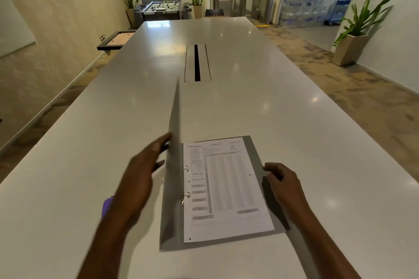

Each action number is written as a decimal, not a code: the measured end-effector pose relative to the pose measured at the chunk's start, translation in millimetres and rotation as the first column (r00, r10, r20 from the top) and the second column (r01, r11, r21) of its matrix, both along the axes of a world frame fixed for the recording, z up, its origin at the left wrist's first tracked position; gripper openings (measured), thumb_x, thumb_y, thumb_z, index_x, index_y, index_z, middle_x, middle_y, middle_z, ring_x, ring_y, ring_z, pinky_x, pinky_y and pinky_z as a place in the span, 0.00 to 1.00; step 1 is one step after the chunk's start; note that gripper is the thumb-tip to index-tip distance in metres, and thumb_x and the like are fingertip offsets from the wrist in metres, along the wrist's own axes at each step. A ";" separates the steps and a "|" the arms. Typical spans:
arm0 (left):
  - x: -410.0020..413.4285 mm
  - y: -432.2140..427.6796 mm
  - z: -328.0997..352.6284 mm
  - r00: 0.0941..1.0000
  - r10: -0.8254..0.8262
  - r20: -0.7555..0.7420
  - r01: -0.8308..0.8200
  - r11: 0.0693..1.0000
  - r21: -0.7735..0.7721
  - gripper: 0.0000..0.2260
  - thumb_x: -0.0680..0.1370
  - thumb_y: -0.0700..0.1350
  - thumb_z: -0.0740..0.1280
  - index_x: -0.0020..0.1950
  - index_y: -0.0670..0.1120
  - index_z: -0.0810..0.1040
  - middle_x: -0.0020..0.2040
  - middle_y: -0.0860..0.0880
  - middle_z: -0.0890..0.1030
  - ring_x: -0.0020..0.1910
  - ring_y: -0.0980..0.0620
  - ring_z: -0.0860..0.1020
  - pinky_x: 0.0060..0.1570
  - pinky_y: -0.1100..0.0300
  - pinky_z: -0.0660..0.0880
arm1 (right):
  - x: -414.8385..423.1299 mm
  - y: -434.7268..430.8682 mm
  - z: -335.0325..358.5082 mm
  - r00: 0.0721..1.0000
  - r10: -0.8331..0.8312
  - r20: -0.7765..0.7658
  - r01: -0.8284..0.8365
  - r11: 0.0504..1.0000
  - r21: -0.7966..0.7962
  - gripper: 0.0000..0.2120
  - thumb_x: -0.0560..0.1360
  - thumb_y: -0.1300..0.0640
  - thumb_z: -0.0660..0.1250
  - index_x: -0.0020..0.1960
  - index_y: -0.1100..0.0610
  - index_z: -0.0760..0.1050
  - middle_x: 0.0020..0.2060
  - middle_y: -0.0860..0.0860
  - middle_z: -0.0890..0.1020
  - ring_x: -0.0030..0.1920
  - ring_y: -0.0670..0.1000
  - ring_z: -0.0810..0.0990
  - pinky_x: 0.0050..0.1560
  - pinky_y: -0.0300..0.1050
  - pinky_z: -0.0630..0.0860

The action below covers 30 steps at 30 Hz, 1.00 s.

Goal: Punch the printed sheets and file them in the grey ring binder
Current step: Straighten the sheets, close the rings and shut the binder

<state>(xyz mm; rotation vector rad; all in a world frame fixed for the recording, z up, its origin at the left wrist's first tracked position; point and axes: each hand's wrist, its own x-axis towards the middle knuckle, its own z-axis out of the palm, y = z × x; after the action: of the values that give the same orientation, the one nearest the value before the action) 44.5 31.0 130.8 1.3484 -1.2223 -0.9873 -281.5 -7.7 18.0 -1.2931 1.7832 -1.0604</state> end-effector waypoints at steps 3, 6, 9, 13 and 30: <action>-27.2 1.9 -20.0 0.984 -0.034 0.176 0.034 0.999 0.004 0.20 0.85 0.58 0.57 0.76 0.59 0.74 0.77 0.59 0.74 0.76 0.58 0.70 0.79 0.48 0.65 | -0.2 1.5 3.0 0.990 0.039 0.132 -0.042 0.999 0.018 0.11 0.82 0.59 0.66 0.63 0.53 0.81 0.55 0.47 0.86 0.58 0.48 0.83 0.62 0.49 0.78; -40.4 1.2 -36.3 0.950 0.005 0.311 0.002 1.000 -0.024 0.19 0.87 0.51 0.58 0.79 0.57 0.70 0.80 0.57 0.69 0.79 0.58 0.66 0.79 0.58 0.60 | -5.2 -0.5 16.1 0.966 0.004 0.260 0.004 1.000 -0.031 0.10 0.83 0.56 0.66 0.62 0.52 0.81 0.57 0.51 0.86 0.58 0.51 0.85 0.60 0.49 0.80; -56.8 4.3 -45.0 0.897 -0.005 0.443 0.033 0.998 -0.055 0.21 0.87 0.49 0.58 0.81 0.54 0.66 0.81 0.57 0.65 0.80 0.59 0.63 0.79 0.62 0.56 | -6.4 0.7 47.6 0.974 -0.024 0.227 0.068 0.980 -0.188 0.12 0.85 0.54 0.62 0.64 0.51 0.82 0.59 0.48 0.85 0.62 0.49 0.83 0.64 0.51 0.78; -71.4 1.6 -59.8 0.859 -0.011 0.512 0.048 0.997 -0.059 0.23 0.87 0.48 0.57 0.83 0.50 0.63 0.83 0.52 0.63 0.82 0.56 0.60 0.79 0.63 0.54 | 8.6 16.5 104.6 0.993 0.074 0.090 -0.032 0.919 -0.394 0.16 0.86 0.52 0.58 0.71 0.50 0.78 0.65 0.43 0.82 0.67 0.39 0.78 0.67 0.35 0.72; -115.9 -8.5 -138.2 0.450 -0.192 0.872 0.062 0.981 0.184 0.46 0.46 0.46 0.89 0.63 0.35 0.84 0.66 0.34 0.82 0.64 0.37 0.81 0.75 0.52 0.46 | 100.5 33.8 -23.9 0.784 0.390 -0.483 -0.448 0.894 -0.005 0.28 0.84 0.45 0.45 0.83 0.50 0.55 0.80 0.41 0.52 0.81 0.40 0.48 0.82 0.41 0.46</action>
<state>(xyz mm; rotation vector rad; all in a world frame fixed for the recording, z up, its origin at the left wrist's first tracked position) -71.4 22.5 -7.3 2.0128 -2.1002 -0.3754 -180.9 26.1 -5.9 -2.0513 1.6451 -0.6344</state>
